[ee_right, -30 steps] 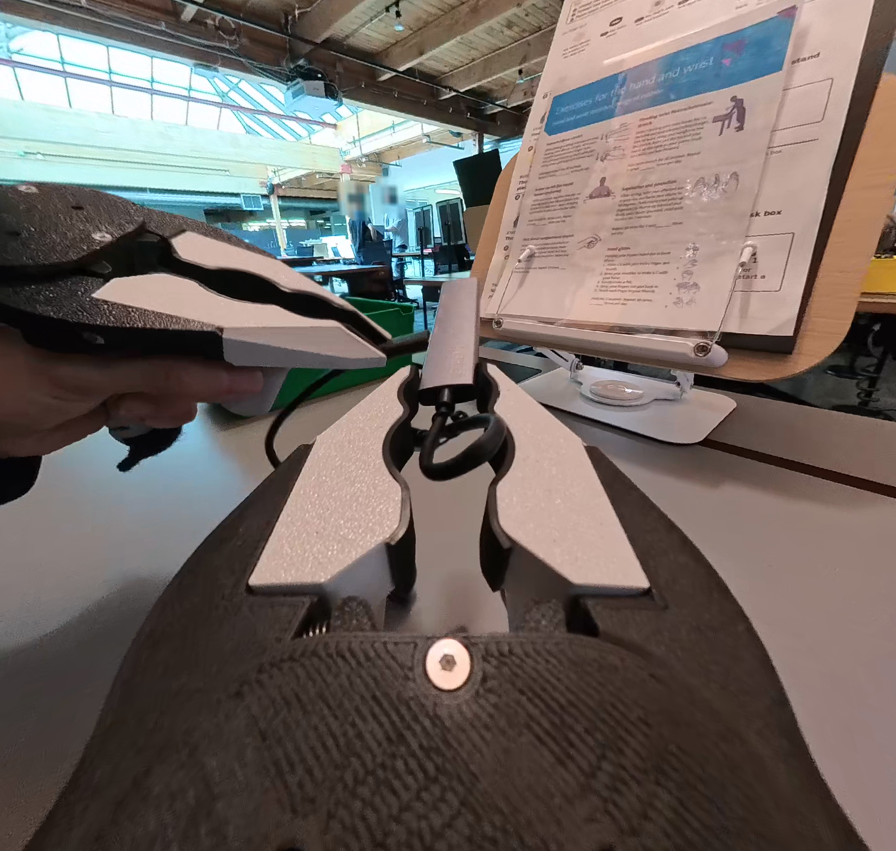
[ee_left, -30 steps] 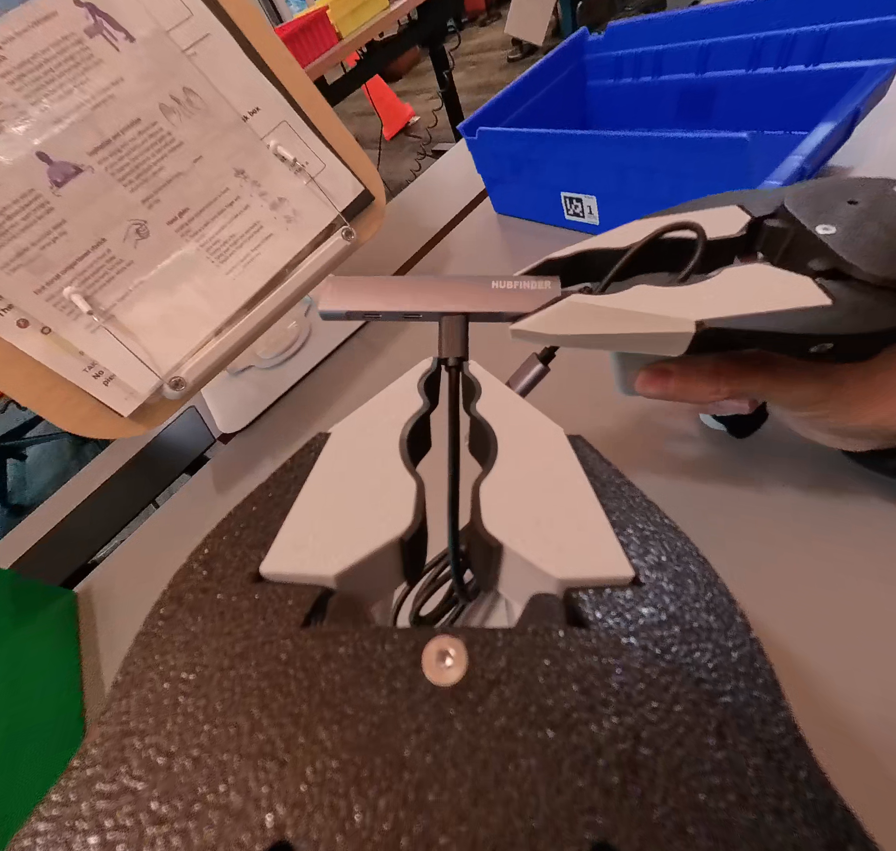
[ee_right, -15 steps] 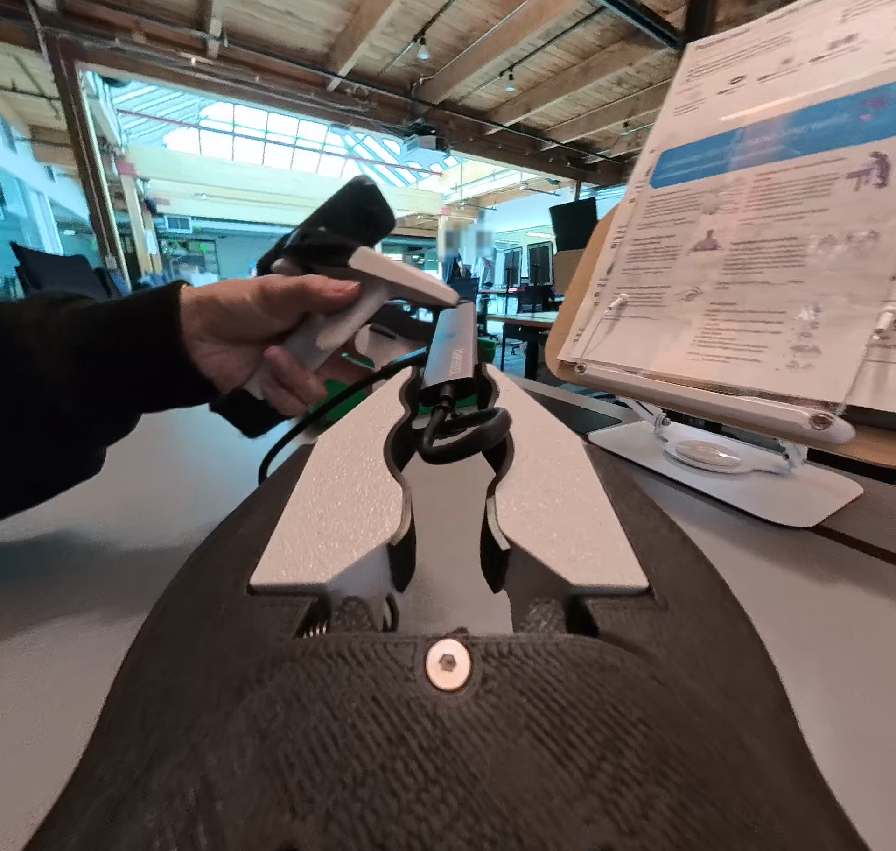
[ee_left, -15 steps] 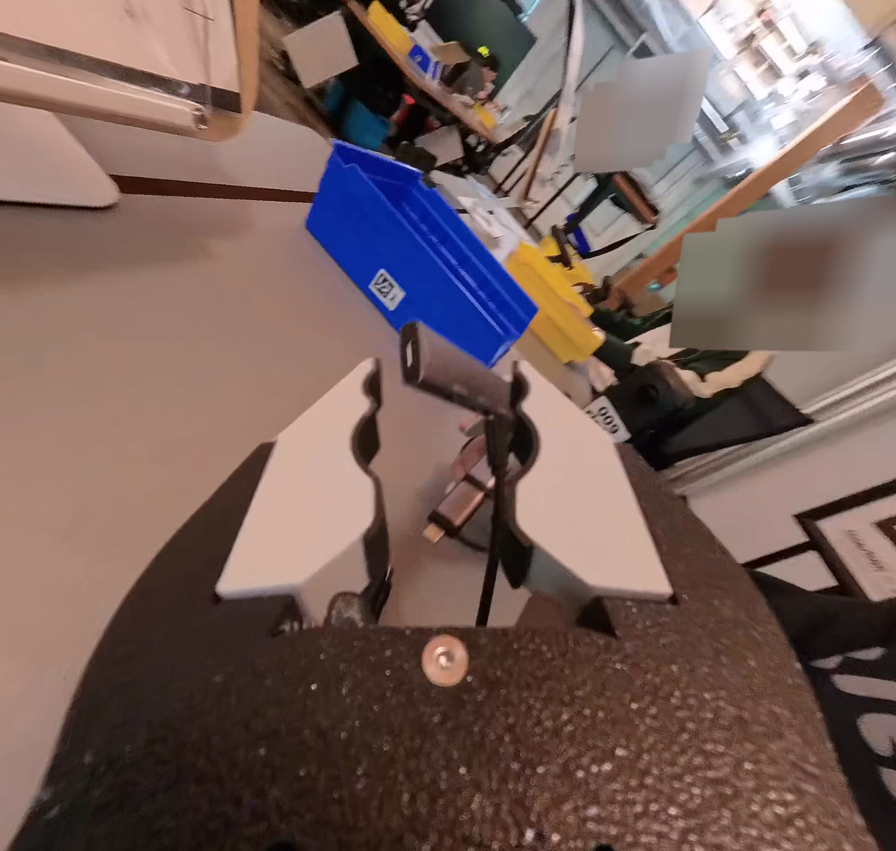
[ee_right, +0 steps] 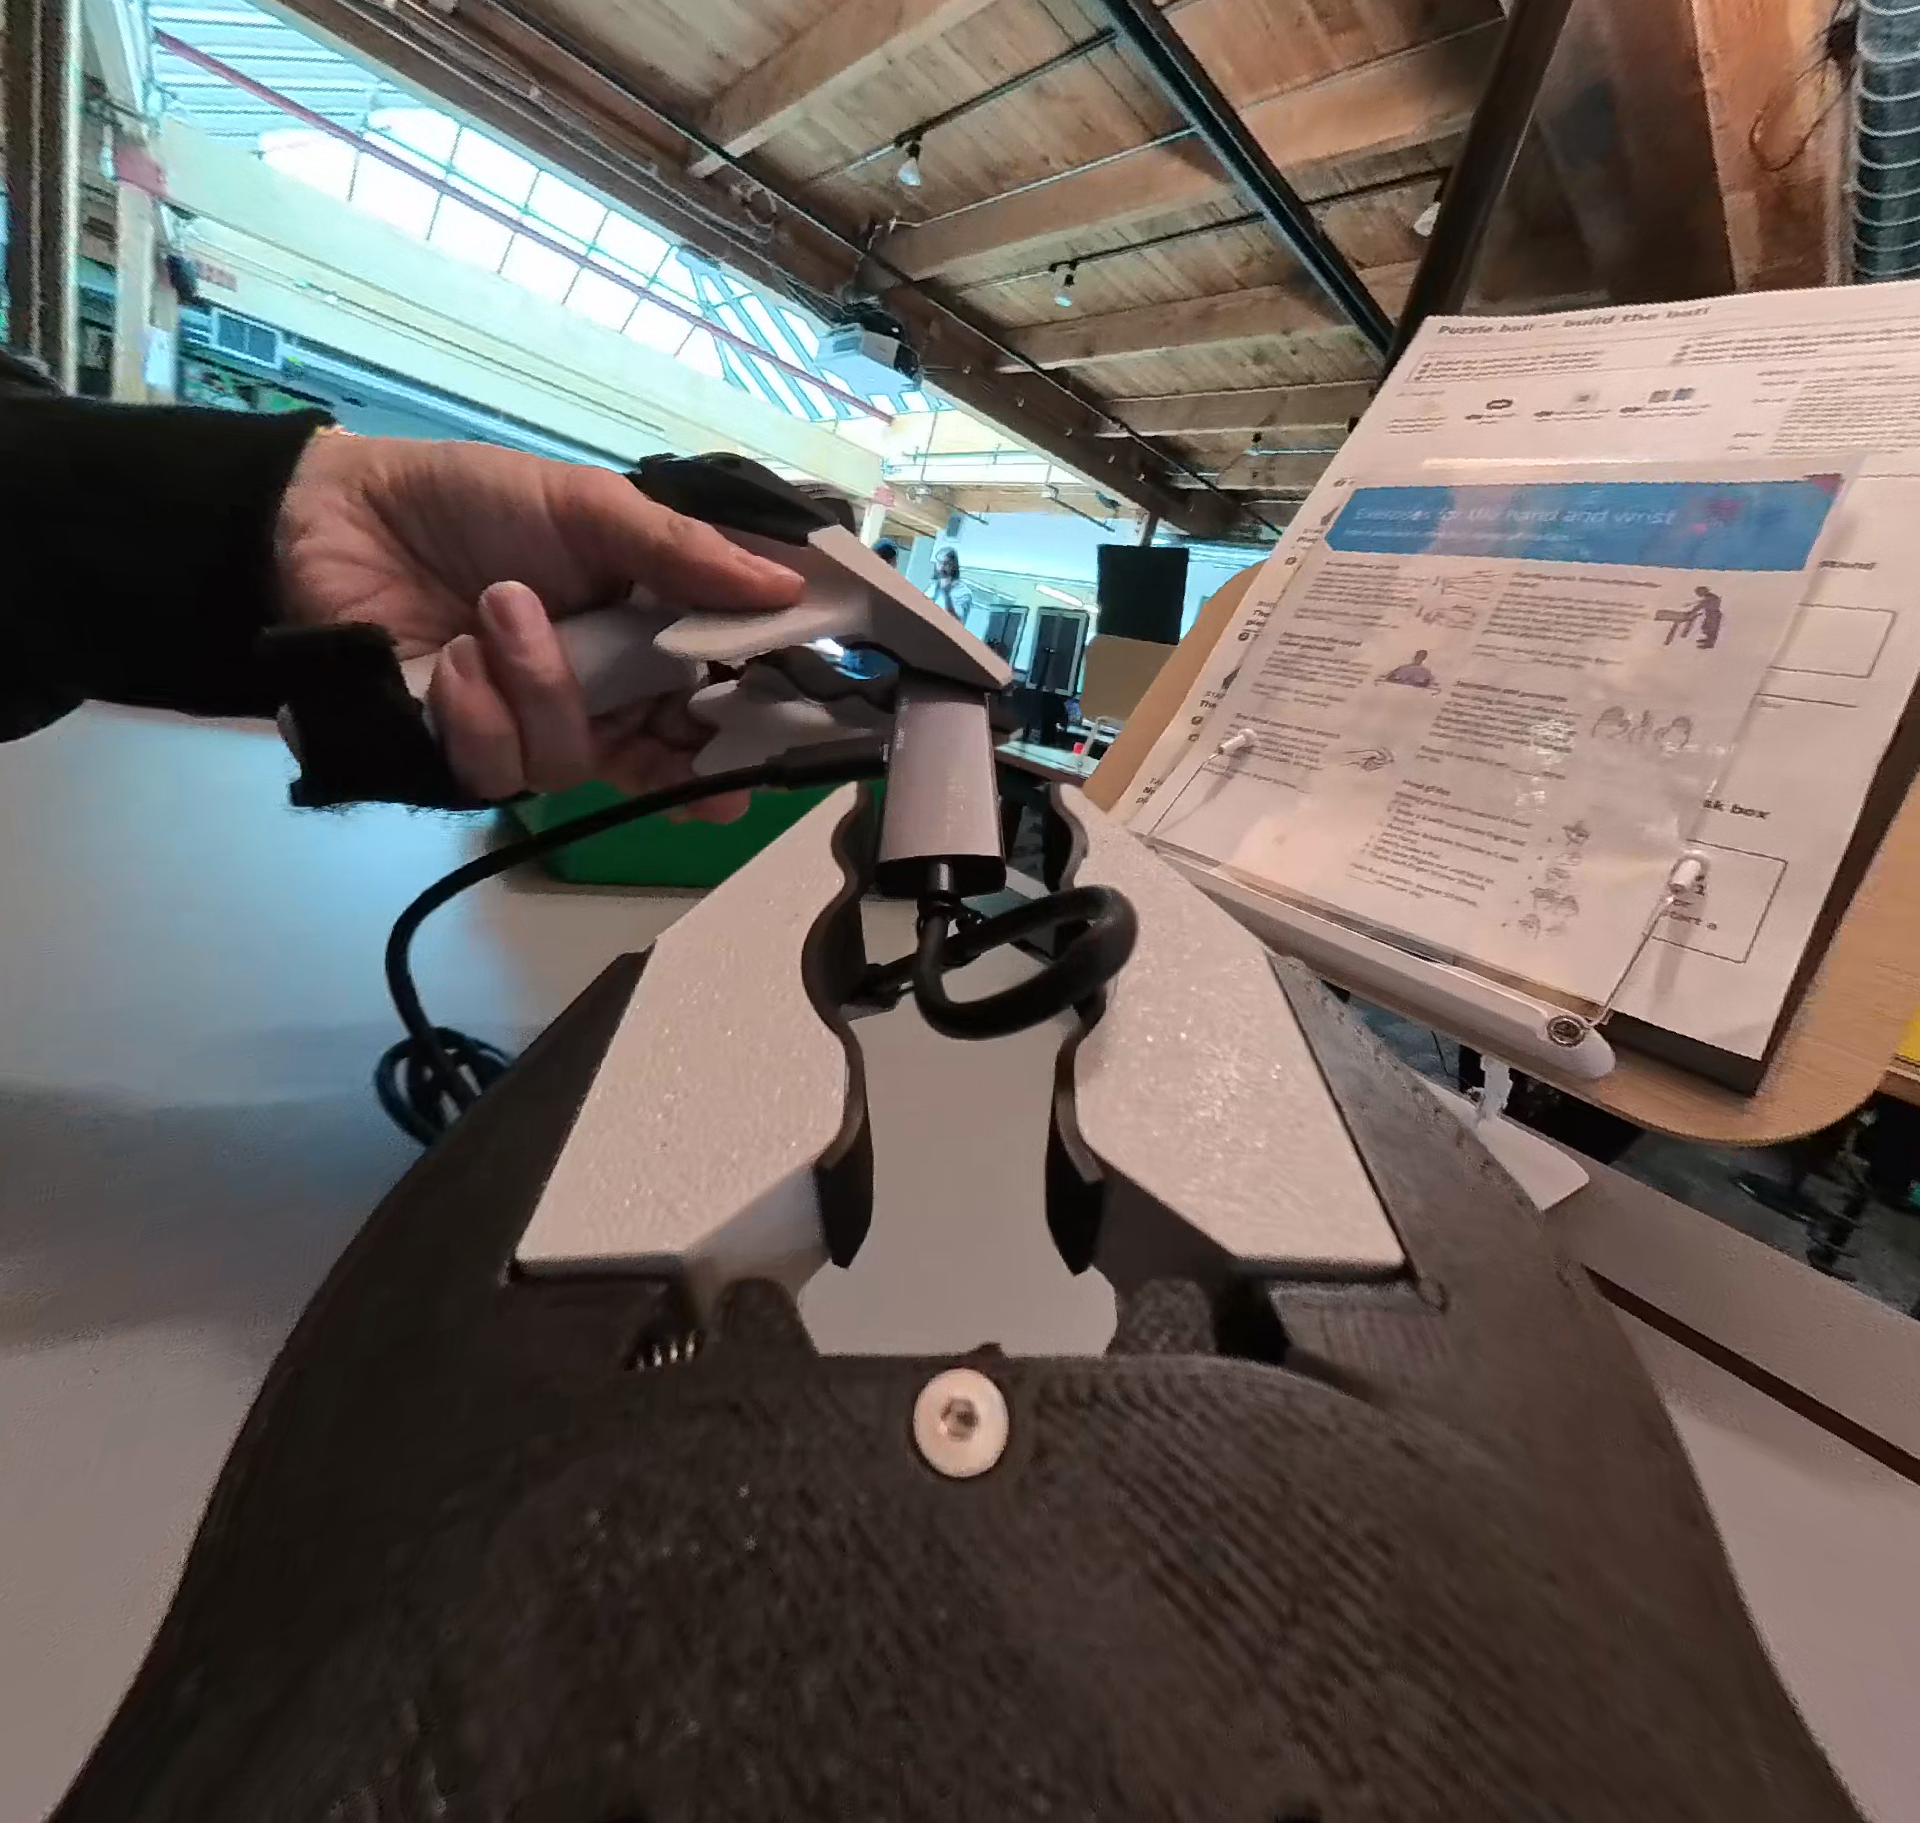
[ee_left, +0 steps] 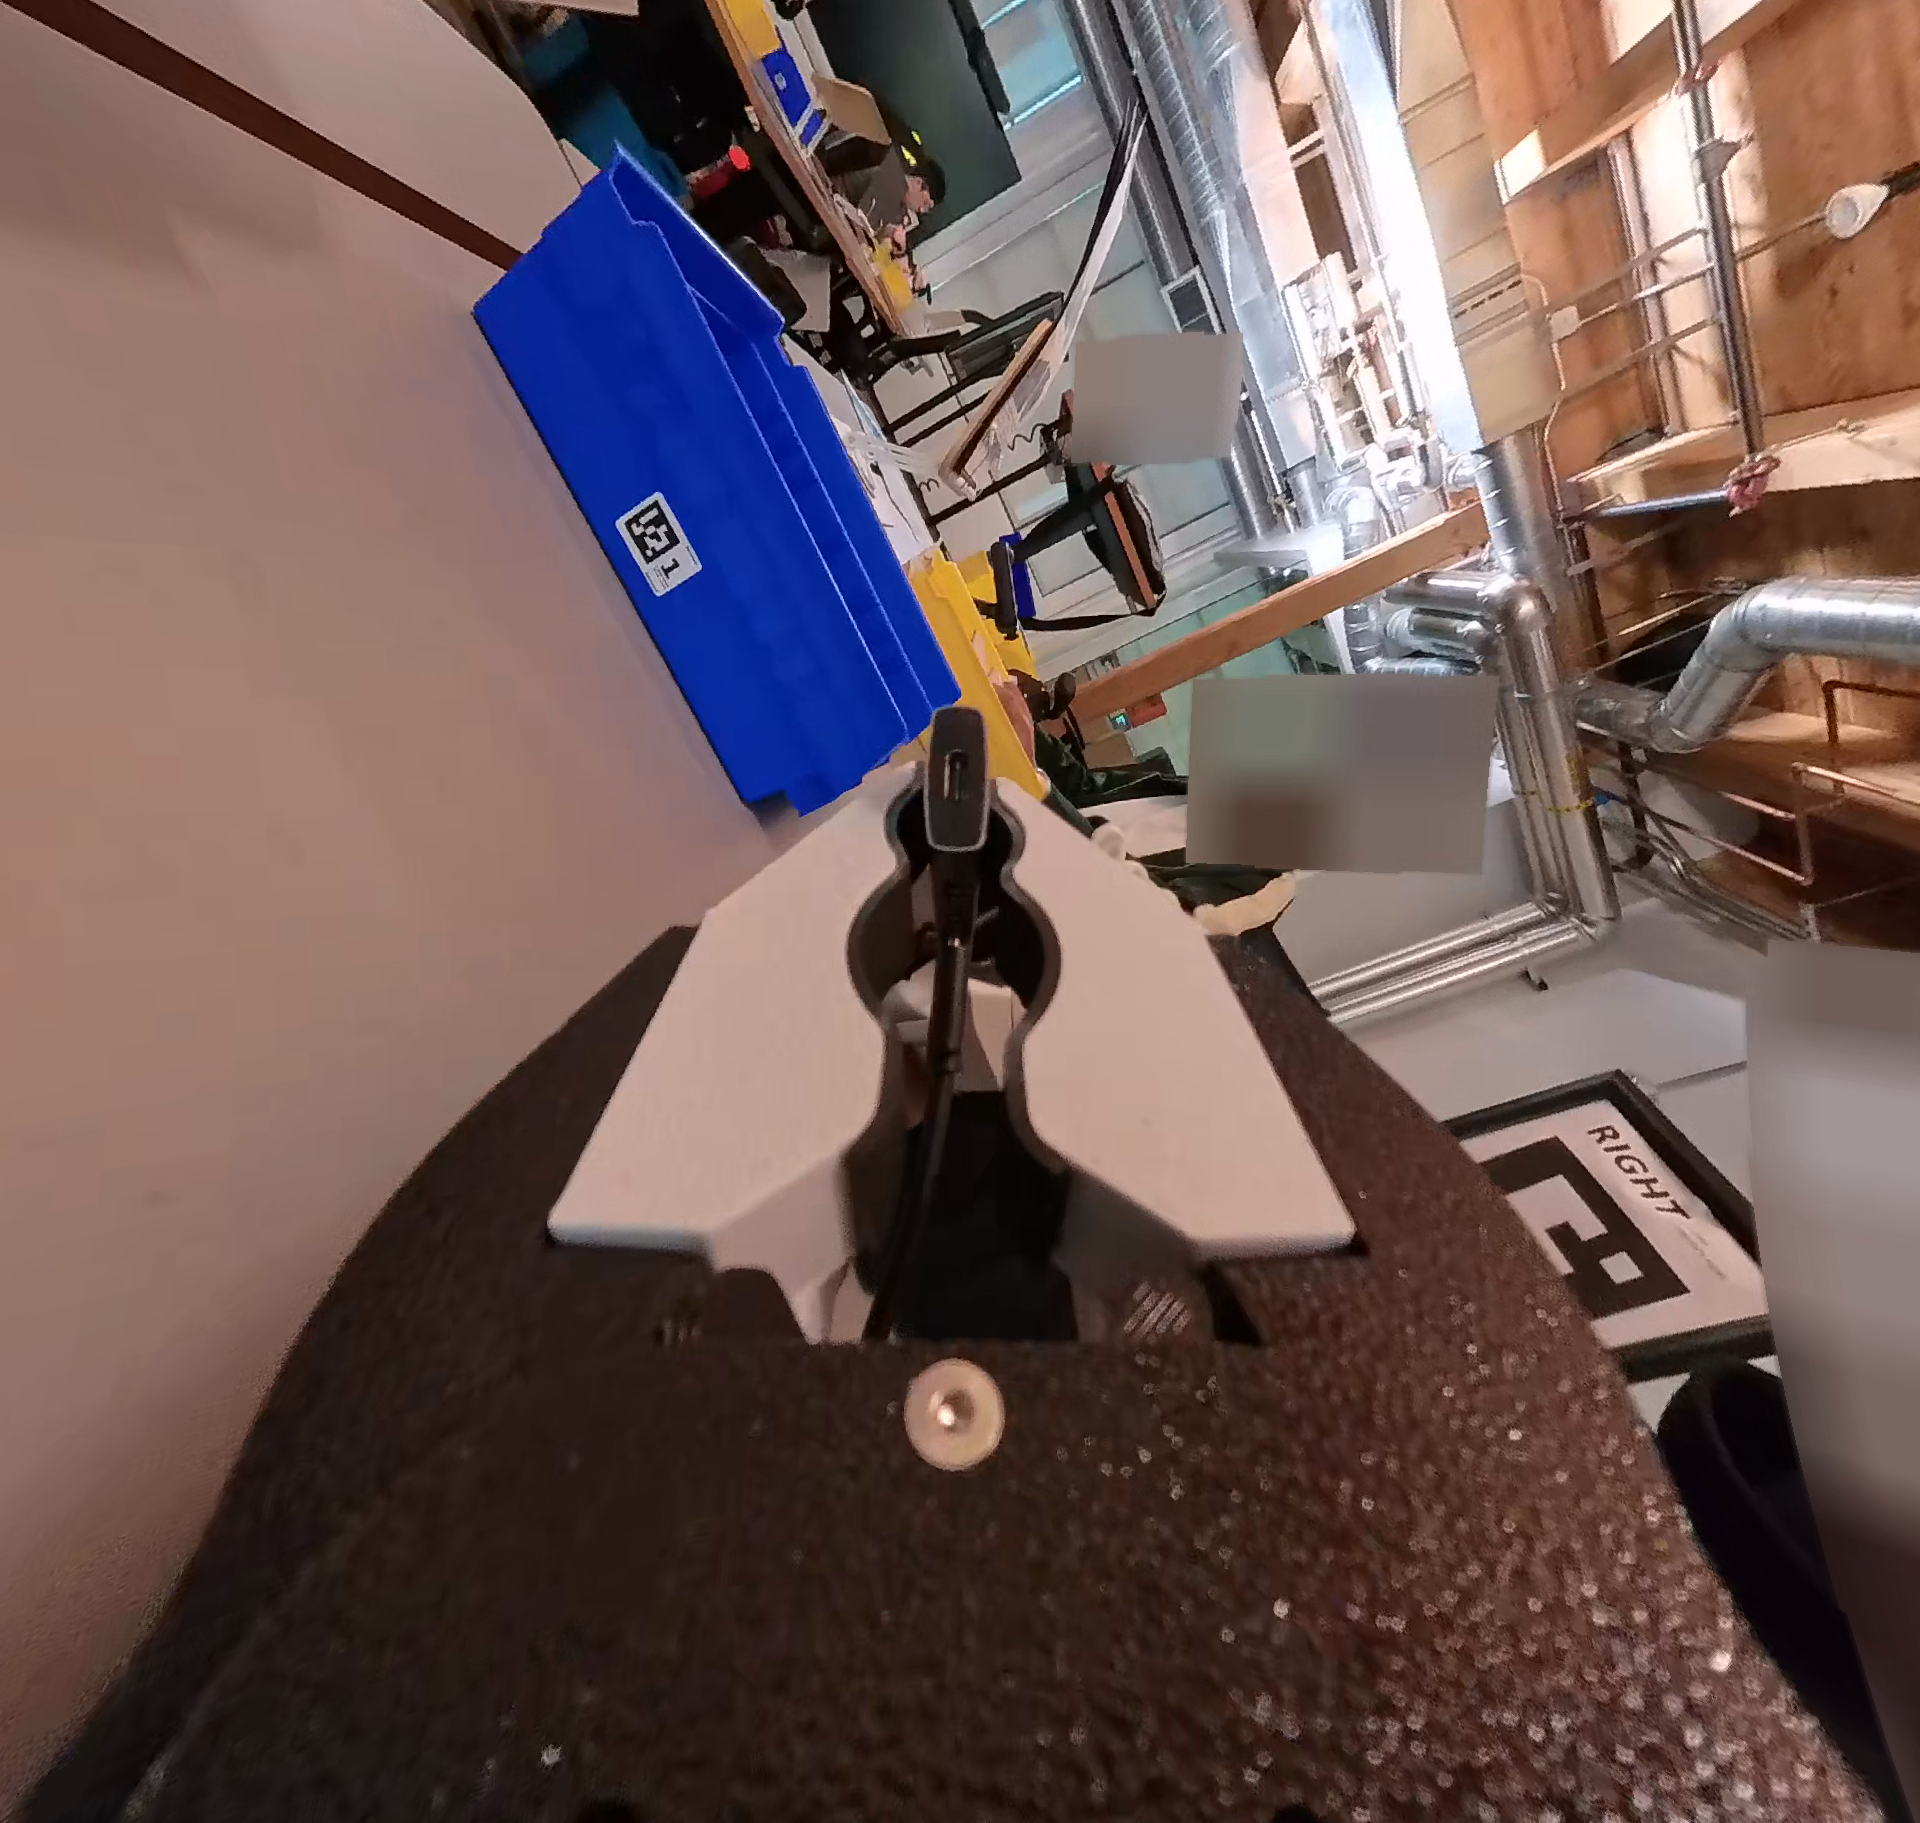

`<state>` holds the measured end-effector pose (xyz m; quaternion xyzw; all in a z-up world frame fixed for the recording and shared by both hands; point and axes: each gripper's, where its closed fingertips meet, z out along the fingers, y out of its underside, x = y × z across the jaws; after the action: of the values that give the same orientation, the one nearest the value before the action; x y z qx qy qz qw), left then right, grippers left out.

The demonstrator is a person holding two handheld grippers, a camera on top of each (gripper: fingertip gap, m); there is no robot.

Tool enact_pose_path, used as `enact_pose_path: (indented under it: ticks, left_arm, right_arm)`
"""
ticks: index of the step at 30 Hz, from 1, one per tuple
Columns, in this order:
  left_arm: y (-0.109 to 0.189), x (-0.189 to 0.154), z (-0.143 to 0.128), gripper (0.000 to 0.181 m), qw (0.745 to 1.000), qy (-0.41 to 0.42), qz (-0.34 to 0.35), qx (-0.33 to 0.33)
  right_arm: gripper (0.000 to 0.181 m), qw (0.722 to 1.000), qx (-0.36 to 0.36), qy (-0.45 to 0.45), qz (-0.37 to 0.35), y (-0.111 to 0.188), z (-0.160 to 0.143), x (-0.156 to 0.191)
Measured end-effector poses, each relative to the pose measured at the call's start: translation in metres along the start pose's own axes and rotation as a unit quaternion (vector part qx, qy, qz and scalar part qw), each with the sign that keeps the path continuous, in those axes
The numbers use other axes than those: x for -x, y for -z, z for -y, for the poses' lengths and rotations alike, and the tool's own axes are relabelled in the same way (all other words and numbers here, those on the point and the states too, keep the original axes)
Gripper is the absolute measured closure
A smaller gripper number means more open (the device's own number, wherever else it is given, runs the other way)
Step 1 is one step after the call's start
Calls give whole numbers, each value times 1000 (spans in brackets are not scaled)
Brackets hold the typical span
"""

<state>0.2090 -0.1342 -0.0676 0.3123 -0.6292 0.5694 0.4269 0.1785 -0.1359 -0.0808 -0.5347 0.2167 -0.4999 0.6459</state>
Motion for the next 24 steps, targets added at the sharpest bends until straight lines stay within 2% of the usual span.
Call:
enact_pose_path:
  ticks: [8,16,18,20,22,24]
  left_arm:
    - [-10,-2,-10,175,999,23,-22,15]
    - [-14,-1,-7,174,1000,19,-8,7]
    - [-13,1,-3,170,1000,-8,9,-1]
    - [-6,3,9,147,998,-49,37,-28]
    - [5,-2,17,147,986,-138,72,-55]
    - [10,-8,10,148,959,-256,117,-41]
  right_arm:
    - [158,999,14,30,3,-1,-4,4]
    - [158,999,42,-14,3,-1,-3,-1]
    - [158,998,44,-30,-13,-1,-2,-4]
    - [158,997,48,-59,-32,1,-4,-13]
    - [158,995,45,-81,-49,5,-5,-24]
    - [158,992,46,-91,-77,8,-7,-35]
